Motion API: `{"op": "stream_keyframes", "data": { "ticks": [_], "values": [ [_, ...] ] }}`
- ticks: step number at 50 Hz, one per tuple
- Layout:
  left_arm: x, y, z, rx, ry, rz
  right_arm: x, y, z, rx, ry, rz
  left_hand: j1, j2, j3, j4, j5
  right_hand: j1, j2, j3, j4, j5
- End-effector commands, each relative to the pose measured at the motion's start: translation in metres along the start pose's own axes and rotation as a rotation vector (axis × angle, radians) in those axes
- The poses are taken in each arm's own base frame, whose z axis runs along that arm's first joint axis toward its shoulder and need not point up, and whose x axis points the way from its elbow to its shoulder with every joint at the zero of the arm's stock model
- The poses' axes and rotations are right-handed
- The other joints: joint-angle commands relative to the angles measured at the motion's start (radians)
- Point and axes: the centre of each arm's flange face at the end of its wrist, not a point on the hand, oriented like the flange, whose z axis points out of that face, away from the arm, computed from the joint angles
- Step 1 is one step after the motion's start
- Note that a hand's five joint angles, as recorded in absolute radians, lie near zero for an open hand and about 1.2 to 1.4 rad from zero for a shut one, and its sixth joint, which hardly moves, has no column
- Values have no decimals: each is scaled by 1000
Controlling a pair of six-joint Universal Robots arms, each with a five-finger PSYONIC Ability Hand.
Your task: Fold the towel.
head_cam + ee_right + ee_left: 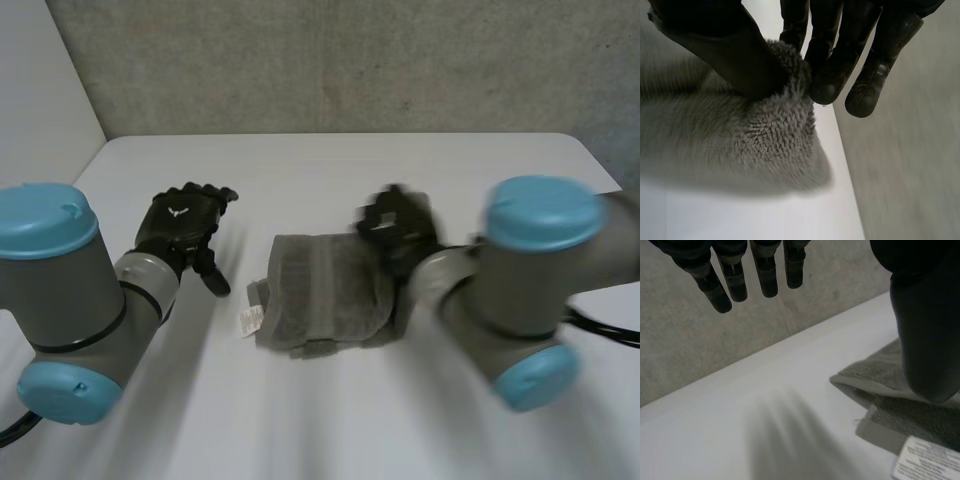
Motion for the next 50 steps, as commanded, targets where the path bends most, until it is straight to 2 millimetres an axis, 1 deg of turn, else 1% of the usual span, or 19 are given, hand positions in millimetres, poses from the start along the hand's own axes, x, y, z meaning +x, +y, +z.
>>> {"op": "stream_keyframes", "data": {
  "ticks": [1,3,5,6,8,12,14,16,24,28,33,39,42,45,46,47,48,49,50],
  "values": [
    [-3,-7,5,26,-13,-9,-97,-61,-5,182,-195,-90,-73,-72,-57,-78,-214,105,144,67,66,60],
    [-3,-8,6,31,-13,-9,-110,-61,-6,187,-221,-113,-73,-72,-57,-78,-214,88,128,50,50,44],
    [-3,-8,6,37,-12,-9,-115,-56,-7,170,-229,-119,-73,-72,-57,-78,-214,-691,-652,-730,-730,-736],
    [-2,-7,6,39,-11,-7,-115,-56,-6,170,-229,-119,-73,-72,-57,-78,-214,-695,-656,-734,-734,-740],
    [-1,-6,6,41,-8,-7,-112,-50,-7,152,-225,-104,-73,-72,-57,-78,-214,-974,-934,-1012,-1012,-1018],
    [2,-6,6,43,1,-3,-103,-44,-9,123,-217,-48,-73,-72,-57,-78,-214,-1094,-1055,-1132,-1133,-1139],
    [4,-6,8,47,8,-2,-85,-41,-10,109,-188,3,-73,-72,-57,-78,-214,-1117,-1077,-1155,-1156,-1161],
    [5,-5,10,48,11,-1,-54,-34,-16,82,-132,121,-73,-72,-57,-78,-214,-1117,-1077,-1155,-1156,-1161],
    [37,7,14,36,91,11,-25,-9,-15,25,-100,383,-73,-72,-57,-78,-214,-1117,-1077,-1155,-1156,-1161],
    [49,29,16,-20,120,24,-19,2,-9,-3,-85,431,-70,-69,-54,-75,-211,-1117,-1077,-1155,-1156,-1161],
    [57,50,17,-76,139,35,-28,21,2,-52,-96,449,-65,-64,-48,-69,-205,-1117,-1077,-1155,-1156,-1161],
    [58,61,18,-109,141,38,-30,33,11,-94,-107,466,-62,-61,-45,-66,-202,-1117,-1077,-1155,-1156,-1161],
    [57,57,19,-100,137,35,-25,35,10,-103,-103,473,-62,-61,-45,-66,-202,-1117,-1077,-1155,-1156,-1161],
    [51,41,19,-60,122,26,-18,32,10,-97,-91,482,-70,-69,-54,-75,-211,-1117,-1077,-1155,-1156,-1161],
    [49,26,17,-20,116,23,-18,32,10,-97,-91,482,-70,-69,-54,-75,-211,-1117,-1077,-1155,-1156,-1161],
    [49,26,17,-20,116,23,-6,26,8,-76,-64,494,-70,-69,-54,-75,-211,-1117,-1077,-1155,-1156,-1161],
    [47,9,14,24,112,17,12,15,4,-43,-25,517,-70,-69,-54,-75,-211,-1117,-1077,-1155,-1156,-1161],
    [46,-7,10,62,109,13,12,15,4,-42,-25,518,-73,-72,-57,-78,-214,-1117,-1077,-1155,-1156,-1161],
    [46,-7,9,63,109,13,33,9,-1,-18,21,561,-73,-72,-57,-78,-214,-1117,-1077,-1155,-1156,-1161]
  ]
}}
